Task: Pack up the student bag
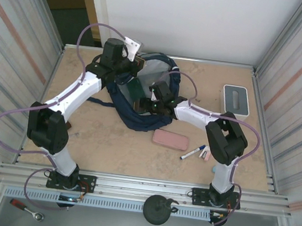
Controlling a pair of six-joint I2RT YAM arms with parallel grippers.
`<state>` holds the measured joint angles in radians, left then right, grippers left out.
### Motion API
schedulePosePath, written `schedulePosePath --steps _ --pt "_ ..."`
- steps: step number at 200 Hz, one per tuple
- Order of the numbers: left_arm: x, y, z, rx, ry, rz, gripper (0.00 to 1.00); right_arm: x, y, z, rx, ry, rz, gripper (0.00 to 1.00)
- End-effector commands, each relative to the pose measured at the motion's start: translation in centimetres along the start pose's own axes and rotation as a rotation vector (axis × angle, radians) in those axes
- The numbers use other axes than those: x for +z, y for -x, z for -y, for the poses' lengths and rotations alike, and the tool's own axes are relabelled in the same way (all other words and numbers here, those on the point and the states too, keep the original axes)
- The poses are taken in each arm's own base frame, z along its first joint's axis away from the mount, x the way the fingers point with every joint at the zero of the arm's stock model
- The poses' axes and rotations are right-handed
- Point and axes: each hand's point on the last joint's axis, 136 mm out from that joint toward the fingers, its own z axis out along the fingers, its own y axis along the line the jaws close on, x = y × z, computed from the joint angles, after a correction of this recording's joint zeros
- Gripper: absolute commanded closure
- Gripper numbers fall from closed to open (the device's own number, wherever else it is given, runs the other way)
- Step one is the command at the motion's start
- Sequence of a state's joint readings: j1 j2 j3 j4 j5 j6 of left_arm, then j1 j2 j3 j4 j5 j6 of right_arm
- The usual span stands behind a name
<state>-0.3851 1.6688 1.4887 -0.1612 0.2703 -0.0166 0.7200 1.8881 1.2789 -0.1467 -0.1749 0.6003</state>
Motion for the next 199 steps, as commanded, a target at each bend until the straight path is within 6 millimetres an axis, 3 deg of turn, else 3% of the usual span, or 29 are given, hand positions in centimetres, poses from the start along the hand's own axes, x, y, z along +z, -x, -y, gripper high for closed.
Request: schedulePosePath --steps 1,34,57,95,140,167,199 --pt "-1.6 3.4 0.4 0.015 -0.018 0.128 1.00 -1.3 -1.1 0.0 -0.030 -0.015 0.007 0.20" --pt "-1.6 3.0 0.4 0.007 -0.021 0.120 1.00 -0.1 -1.5 -0.3 -0.018 0.013 -0.011 0.36" --pt "-1.6 2.8 0.5 0.003 -0.025 0.115 1.00 0.7 -0.4 -1.1 -0.018 0.028 0.005 0.48" --pt "-2.1 2.5 0.8 -0.004 -0.031 0.111 1.00 1.6 3.3 -2.3 0.000 0.064 0.081 0.58" --pt "-2.3 1.9 0.8 -0.020 -0.033 0.106 1.00 3.0 8.9 -2.6 0.070 0.137 0.184 0.60" --pt "-2.4 1.8 0.6 -0.017 -0.020 0.098 1.00 1.1 9.0 -2.8 0.027 0.149 0.189 0.56" --pt "-2.2 1.5 0.6 -0.012 -0.019 0.093 1.00 -4.5 4.3 -0.9 -0.130 0.092 0.171 0.35"
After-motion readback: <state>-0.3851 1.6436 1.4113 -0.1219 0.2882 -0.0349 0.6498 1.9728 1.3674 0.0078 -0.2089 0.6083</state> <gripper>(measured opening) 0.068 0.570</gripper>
